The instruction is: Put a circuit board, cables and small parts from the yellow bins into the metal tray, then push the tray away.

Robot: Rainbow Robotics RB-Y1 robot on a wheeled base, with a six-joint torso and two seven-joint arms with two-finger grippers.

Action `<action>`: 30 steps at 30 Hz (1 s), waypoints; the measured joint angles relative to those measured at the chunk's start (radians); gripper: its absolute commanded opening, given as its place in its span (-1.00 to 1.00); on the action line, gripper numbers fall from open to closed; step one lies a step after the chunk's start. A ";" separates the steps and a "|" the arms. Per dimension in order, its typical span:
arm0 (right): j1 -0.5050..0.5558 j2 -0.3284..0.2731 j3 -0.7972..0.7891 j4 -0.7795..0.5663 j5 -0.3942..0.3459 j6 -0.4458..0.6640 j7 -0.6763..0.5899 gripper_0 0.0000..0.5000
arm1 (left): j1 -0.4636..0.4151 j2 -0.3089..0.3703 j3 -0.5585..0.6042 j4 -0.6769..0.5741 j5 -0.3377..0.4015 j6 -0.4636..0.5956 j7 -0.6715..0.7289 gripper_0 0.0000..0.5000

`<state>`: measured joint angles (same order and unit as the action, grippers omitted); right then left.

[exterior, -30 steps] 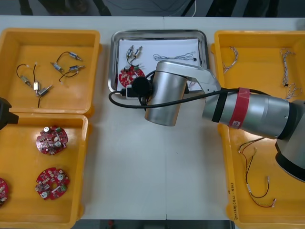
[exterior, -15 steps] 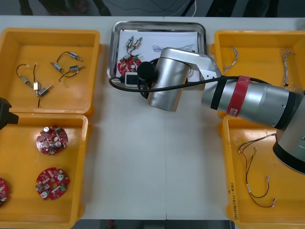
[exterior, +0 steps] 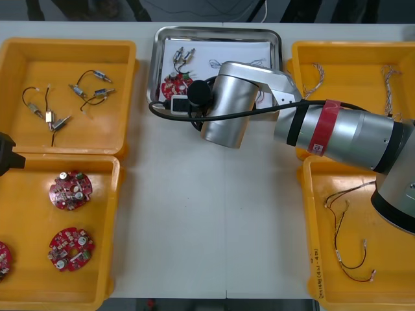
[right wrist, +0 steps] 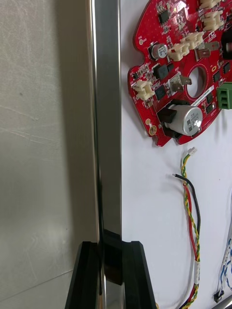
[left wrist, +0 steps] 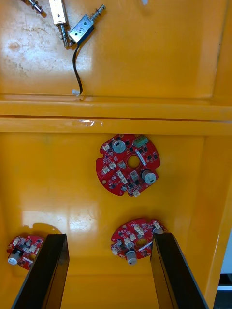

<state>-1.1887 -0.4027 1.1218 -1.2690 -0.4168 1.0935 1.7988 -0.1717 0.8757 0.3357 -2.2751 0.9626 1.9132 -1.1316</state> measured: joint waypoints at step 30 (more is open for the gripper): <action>-0.031 0.001 -0.210 -0.268 -0.166 0.480 0.000 1.00 | 0.000 0.000 0.000 0.000 0.000 0.000 0.000 1.00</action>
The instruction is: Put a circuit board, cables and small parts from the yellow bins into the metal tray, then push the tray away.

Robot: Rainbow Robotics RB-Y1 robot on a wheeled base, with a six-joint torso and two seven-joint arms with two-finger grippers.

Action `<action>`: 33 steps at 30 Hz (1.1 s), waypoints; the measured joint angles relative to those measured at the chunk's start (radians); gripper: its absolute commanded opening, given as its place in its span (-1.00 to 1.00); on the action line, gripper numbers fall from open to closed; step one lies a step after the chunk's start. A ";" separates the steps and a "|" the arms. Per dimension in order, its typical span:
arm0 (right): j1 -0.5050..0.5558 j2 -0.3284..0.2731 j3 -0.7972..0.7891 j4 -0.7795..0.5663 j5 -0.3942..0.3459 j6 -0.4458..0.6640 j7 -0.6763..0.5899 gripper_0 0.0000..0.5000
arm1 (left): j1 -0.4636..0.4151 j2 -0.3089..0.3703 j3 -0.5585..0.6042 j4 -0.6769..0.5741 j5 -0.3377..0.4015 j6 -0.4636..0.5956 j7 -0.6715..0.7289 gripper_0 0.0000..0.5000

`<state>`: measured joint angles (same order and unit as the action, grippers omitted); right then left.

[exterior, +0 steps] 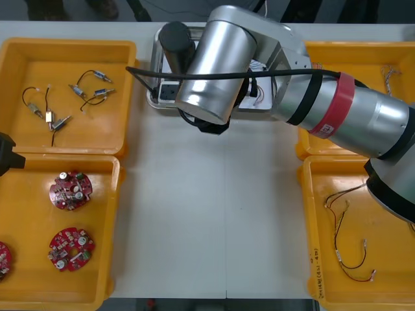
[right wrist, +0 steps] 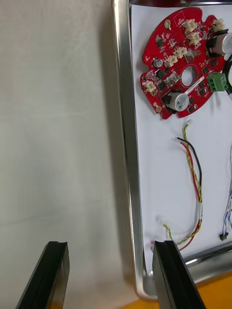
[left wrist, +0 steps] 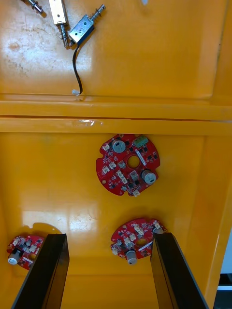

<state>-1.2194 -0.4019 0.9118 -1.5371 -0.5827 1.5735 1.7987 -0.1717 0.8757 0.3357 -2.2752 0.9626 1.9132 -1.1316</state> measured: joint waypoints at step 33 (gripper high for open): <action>0.592 -0.186 -0.656 -0.747 0.053 0.343 -0.717 1.00 | 0.000 0.000 0.000 -0.001 0.000 0.000 0.000 1.00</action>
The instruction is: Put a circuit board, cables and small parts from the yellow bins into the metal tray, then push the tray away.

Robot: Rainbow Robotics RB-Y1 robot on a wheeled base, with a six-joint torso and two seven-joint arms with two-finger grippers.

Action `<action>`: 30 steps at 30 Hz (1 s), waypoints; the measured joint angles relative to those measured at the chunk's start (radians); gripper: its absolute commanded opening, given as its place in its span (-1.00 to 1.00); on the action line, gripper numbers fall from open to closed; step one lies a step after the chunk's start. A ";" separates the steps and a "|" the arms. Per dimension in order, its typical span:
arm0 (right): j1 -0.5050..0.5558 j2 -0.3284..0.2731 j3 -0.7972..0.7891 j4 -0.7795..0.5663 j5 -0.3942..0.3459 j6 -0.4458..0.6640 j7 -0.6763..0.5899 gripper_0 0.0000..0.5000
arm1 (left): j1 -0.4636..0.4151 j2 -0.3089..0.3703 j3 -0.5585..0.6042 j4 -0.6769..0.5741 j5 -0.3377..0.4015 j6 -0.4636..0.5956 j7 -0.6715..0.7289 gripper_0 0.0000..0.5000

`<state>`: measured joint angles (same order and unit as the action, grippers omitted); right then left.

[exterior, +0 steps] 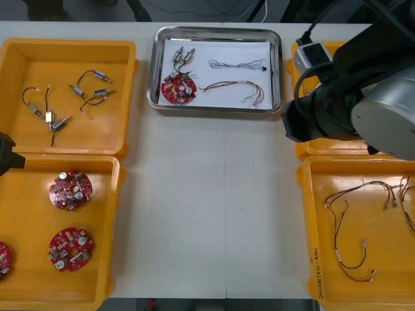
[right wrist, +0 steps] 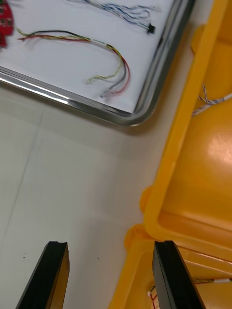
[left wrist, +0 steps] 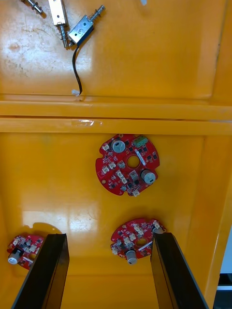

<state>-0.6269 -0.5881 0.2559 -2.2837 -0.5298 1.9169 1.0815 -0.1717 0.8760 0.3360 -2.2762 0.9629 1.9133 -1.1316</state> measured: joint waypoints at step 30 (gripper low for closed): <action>0.443 -0.230 -0.504 0.034 -0.323 0.000 -0.066 1.00 | 0.000 0.000 0.000 -0.001 0.000 0.000 0.000 1.00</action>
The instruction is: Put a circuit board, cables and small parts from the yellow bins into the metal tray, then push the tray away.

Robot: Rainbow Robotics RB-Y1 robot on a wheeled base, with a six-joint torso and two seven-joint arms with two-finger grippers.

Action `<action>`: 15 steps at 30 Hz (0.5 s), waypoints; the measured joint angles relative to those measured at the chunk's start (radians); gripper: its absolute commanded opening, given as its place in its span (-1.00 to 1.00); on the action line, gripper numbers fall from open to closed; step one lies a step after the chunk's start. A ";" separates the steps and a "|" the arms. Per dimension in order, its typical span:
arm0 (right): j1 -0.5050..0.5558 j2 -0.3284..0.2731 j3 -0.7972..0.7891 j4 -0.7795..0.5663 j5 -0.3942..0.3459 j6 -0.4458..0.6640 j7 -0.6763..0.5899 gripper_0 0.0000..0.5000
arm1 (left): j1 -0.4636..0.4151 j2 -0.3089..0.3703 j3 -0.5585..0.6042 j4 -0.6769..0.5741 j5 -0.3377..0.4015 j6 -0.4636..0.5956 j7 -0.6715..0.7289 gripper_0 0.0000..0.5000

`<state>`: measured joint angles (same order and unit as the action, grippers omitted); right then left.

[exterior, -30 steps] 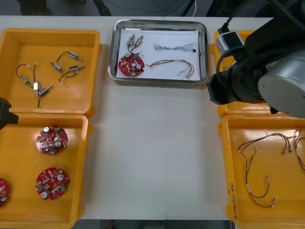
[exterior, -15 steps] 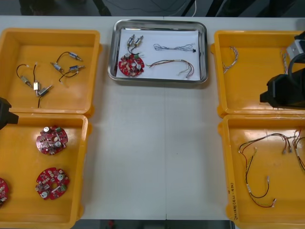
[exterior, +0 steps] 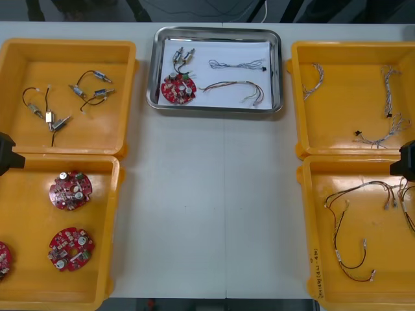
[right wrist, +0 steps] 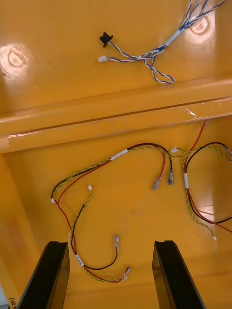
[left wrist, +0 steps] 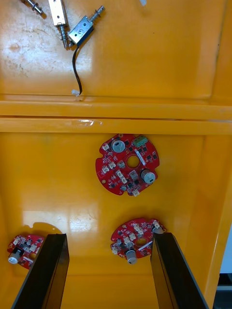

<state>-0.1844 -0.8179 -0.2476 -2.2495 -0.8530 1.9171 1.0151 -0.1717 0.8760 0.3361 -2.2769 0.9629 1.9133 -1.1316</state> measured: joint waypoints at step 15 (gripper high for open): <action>0.002 -0.019 -0.037 0.084 -0.024 0.000 0.153 1.00 | 0.000 0.000 0.000 0.000 0.000 0.000 0.000 1.00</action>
<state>-0.1825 -0.8366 -0.2849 -2.1655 -0.8766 1.9171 1.1679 -0.1717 0.8761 0.3361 -2.2769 0.9629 1.9133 -1.1316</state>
